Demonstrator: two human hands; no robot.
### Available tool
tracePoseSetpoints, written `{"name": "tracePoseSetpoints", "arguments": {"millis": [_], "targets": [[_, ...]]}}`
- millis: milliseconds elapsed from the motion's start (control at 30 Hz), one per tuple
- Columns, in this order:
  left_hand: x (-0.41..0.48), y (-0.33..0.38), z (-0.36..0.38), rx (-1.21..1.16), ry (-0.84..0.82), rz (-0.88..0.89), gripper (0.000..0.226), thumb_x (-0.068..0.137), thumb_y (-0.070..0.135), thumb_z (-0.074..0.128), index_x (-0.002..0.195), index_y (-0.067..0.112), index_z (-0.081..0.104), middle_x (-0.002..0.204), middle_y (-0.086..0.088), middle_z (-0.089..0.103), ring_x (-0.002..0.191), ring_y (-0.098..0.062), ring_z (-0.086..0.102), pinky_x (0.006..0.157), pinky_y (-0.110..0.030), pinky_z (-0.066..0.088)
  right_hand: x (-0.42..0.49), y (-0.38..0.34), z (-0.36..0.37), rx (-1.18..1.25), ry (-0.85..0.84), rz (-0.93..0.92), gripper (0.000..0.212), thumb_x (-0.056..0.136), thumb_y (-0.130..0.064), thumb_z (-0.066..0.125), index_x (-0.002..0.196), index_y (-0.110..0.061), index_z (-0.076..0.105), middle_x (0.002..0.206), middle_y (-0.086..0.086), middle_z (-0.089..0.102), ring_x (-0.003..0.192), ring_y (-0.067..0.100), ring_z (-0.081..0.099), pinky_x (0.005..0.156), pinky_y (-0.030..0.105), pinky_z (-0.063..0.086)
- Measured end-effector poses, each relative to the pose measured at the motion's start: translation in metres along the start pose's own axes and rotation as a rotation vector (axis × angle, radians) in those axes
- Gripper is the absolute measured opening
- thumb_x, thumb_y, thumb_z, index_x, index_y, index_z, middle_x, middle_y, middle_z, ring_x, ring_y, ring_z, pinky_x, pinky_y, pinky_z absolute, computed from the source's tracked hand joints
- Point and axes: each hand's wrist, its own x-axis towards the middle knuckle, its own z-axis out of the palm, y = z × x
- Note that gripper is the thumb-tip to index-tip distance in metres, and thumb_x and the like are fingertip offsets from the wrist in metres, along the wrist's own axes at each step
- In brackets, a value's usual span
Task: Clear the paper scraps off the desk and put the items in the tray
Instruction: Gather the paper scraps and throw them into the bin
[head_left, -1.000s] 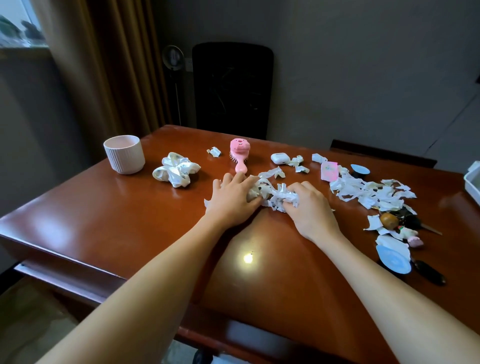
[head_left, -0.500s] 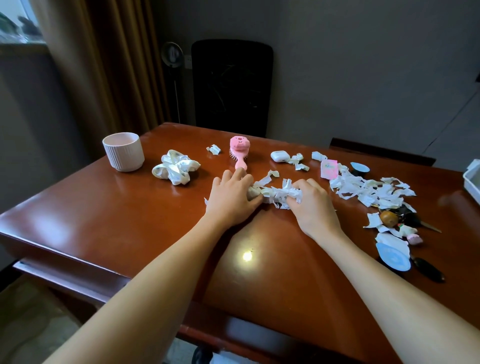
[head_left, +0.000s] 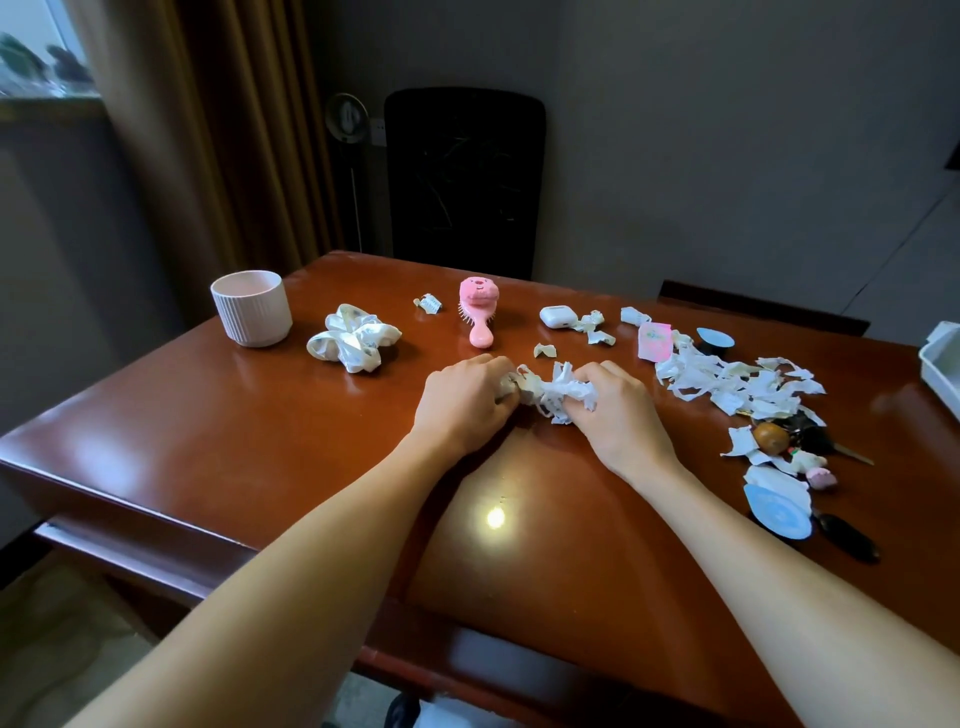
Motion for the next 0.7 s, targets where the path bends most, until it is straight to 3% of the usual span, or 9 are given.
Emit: {"name": "tracePoseSetpoints", "arguments": {"millis": [100, 367, 567, 700], "targets": [[-0.002, 0.003, -0.003, 0.073, 0.005, 0.041, 0.021, 0.095, 0.037, 0.052, 0.105, 0.021, 0.060, 0.098, 0.002, 0.065, 0.084, -0.024, 0.063, 0.064, -0.034, 0.049, -0.001, -0.001, -0.002, 0.044, -0.016, -0.011, 0.024, 0.091, -0.027, 0.069, 0.112, -0.014, 0.065, 0.104, -0.001, 0.061, 0.086, 0.018, 0.056, 0.065, 0.024, 0.041], [-0.015, 0.010, -0.017, 0.169, 0.051, 0.141, 0.023, 0.097, 0.039, 0.047, 0.100, 0.020, 0.060, 0.093, 0.003, 0.065, 0.078, -0.022, 0.063, 0.059, -0.033, 0.051, -0.007, -0.011, -0.006, 0.095, -0.022, -0.039, 0.017, 0.094, -0.023, 0.063, 0.107, -0.013, 0.066, 0.098, 0.001, 0.061, 0.083, 0.016, 0.055, 0.062, 0.016, 0.039], [-0.025, 0.000, -0.035, 0.198, 0.119, 0.136, 0.022, 0.097, 0.040, 0.049, 0.098, 0.020, 0.060, 0.089, 0.003, 0.065, 0.075, -0.021, 0.063, 0.054, -0.029, 0.044, -0.008, -0.034, -0.010, 0.102, -0.027, -0.081, 0.029, 0.095, -0.025, 0.063, 0.119, -0.009, 0.064, 0.111, 0.004, 0.063, 0.092, 0.015, 0.057, 0.064, 0.012, 0.037], [-0.030, -0.005, -0.054, 0.214, 0.139, 0.135, 0.023, 0.098, 0.037, 0.050, 0.099, 0.018, 0.063, 0.088, 0.002, 0.066, 0.073, -0.021, 0.064, 0.052, -0.028, 0.041, -0.008, -0.050, -0.016, 0.119, -0.022, -0.114, 0.033, 0.095, -0.025, 0.064, 0.123, -0.008, 0.063, 0.115, 0.006, 0.064, 0.099, 0.019, 0.060, 0.073, 0.019, 0.046]]}}
